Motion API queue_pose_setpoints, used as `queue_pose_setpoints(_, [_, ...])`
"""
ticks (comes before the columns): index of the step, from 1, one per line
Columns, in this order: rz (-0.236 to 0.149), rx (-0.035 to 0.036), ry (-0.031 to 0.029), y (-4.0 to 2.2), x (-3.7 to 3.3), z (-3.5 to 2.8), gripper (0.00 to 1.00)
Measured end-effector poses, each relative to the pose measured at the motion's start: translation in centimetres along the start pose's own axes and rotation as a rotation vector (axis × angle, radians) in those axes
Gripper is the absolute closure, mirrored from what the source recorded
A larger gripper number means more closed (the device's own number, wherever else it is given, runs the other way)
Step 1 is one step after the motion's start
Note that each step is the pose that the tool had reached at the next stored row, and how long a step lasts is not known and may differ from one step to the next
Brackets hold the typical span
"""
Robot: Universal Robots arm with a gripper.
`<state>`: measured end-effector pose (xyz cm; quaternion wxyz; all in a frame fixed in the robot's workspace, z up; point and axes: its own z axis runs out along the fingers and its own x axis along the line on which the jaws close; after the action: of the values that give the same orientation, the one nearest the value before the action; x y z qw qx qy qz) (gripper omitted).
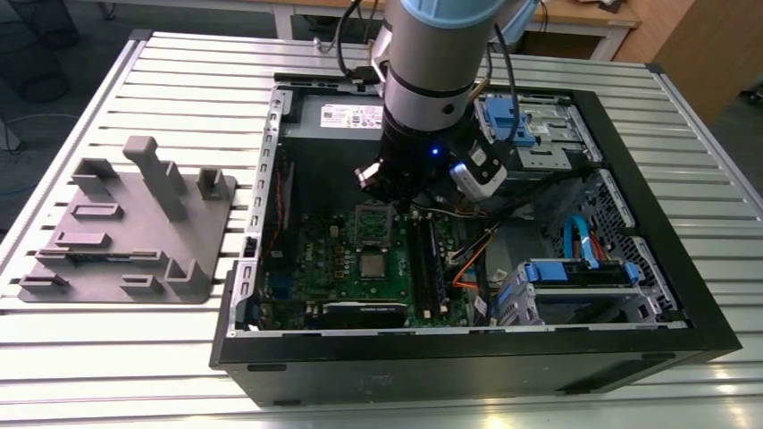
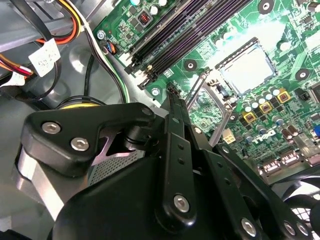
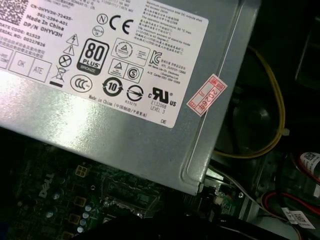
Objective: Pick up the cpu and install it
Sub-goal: 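Close the cpu cover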
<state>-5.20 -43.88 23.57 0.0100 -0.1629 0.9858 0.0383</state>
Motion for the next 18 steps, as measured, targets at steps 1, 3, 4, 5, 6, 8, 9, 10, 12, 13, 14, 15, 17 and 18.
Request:
queue_pose_setpoints(1, [-0.001,-0.0002,0.0000,0.01,0.02,-0.02,0.89])
queue_pose_setpoints(3, [-0.004,-0.0005,0.0003,0.01,0.03,-0.10,0.89])
queue_pose_setpoints(4, [-0.005,-0.0011,0.0000,0.02,0.03,-0.17,0.89])
queue_pose_setpoints(5, [-0.006,-0.0015,-0.0001,0.03,0.03,-0.25,0.89])
queue_pose_setpoints(6, [-0.006,-0.0018,-0.0001,0.04,0.02,-0.34,0.89])
queue_pose_setpoints(8, [-0.008,-0.0022,-0.0001,0.05,0.02,-0.47,0.89])
queue_pose_setpoints(9, [-0.009,-0.0022,-0.0001,0.05,0.02,-0.53,0.89])
queue_pose_setpoints(10, [-0.010,-0.0023,-0.0001,0.06,0.02,-0.57,0.89])
queue_pose_setpoints(12, [-0.013,-0.0023,-0.0002,0.06,0.03,-0.65,0.89])
queue_pose_setpoints(13, [-0.014,-0.0024,-0.0003,0.07,0.04,-0.67,0.89])
queue_pose_setpoints(14, [-0.015,-0.0023,-0.0004,0.08,0.05,-0.70,0.89])
queue_pose_setpoints(15, [-0.017,-0.0023,-0.0006,0.08,0.06,-0.71,0.89])
queue_pose_setpoints(17, [-0.019,-0.0022,-0.0009,0.10,0.09,-0.74,0.89])
queue_pose_setpoints(18, [-0.020,-0.0021,-0.0010,0.10,0.10,-0.76,0.89])
